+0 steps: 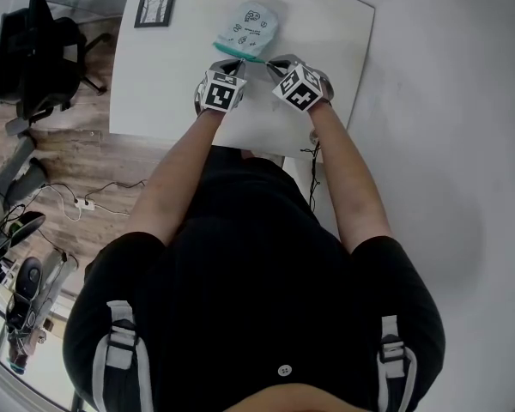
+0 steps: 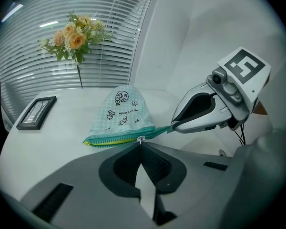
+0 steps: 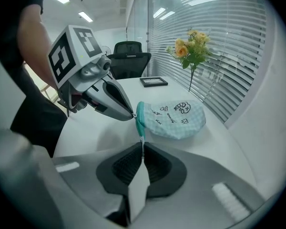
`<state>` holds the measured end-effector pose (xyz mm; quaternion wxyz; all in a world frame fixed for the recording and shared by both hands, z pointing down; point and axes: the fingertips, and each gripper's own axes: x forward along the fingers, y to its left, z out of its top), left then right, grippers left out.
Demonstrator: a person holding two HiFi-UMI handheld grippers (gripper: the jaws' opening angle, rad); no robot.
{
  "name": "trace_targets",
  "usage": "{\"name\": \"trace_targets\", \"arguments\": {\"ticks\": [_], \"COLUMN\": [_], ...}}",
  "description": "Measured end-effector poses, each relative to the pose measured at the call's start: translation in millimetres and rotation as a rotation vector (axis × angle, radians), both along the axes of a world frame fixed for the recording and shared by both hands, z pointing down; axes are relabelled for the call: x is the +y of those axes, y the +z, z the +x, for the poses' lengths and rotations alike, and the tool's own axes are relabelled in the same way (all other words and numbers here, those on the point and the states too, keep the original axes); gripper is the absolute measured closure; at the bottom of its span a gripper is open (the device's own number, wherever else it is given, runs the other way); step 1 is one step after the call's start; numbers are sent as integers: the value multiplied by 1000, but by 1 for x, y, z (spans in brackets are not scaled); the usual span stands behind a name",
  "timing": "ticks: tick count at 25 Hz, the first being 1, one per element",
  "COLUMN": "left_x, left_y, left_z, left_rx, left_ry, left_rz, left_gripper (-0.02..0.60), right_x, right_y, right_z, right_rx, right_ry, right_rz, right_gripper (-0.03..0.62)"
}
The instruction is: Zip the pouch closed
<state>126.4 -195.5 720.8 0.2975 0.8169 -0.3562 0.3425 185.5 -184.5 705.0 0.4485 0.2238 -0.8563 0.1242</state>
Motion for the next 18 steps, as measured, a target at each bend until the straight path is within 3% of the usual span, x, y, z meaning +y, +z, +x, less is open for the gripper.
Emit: {"name": "trace_targets", "arguments": {"ticks": [18], "left_x": [2], "left_y": [7], "left_z": [-26], "left_rx": [-24], "left_ry": [-50], "left_rz": [-4], "left_gripper": [572], "right_x": [6], "right_y": [4], "right_z": [14], "right_rx": [18], "right_ry": [21], "right_rz": [1], "right_gripper": [569]}}
